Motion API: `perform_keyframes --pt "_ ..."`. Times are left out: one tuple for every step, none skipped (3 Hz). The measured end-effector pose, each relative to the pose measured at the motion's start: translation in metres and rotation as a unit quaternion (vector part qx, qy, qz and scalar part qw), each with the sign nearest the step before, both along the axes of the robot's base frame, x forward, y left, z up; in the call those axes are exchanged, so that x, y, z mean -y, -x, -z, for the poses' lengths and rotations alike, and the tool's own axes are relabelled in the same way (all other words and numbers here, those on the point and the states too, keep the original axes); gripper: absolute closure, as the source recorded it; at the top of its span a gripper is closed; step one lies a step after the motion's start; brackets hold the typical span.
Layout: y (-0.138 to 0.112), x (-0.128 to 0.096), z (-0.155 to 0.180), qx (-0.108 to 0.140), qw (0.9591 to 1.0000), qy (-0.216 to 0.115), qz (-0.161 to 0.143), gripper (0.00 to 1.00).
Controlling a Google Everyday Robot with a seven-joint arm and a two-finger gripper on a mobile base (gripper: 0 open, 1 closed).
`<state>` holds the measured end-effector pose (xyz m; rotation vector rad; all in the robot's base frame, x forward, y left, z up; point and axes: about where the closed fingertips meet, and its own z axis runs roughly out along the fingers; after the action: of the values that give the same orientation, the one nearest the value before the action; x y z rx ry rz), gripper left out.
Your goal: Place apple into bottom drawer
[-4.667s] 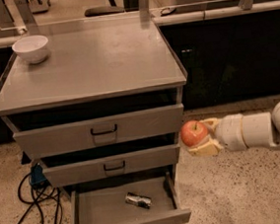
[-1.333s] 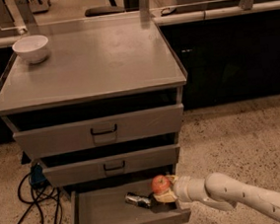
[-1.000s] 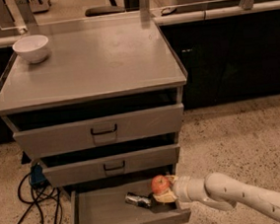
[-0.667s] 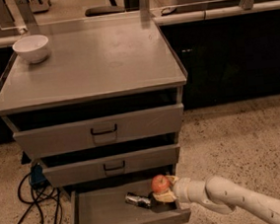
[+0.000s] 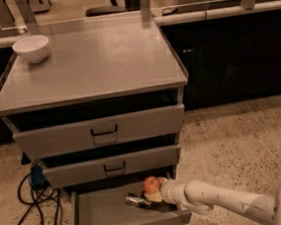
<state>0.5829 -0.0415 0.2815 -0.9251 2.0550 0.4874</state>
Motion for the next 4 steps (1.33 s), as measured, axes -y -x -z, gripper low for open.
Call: perform_keyframes --pt "0.0 -0.004 0.008 -0.004 0.9999 -0.01 -0.004 1.0" --pt "-0.008 -0.008 0.04 -0.021 0.9997 -0.014 0.007 1.0" --pt "-0.017 -0.01 0.07 -0.036 0.9991 -0.004 0.024 1.0" --pt "-0.023 -0.012 0.086 -0.036 0.9984 0.02 0.039 1.0"
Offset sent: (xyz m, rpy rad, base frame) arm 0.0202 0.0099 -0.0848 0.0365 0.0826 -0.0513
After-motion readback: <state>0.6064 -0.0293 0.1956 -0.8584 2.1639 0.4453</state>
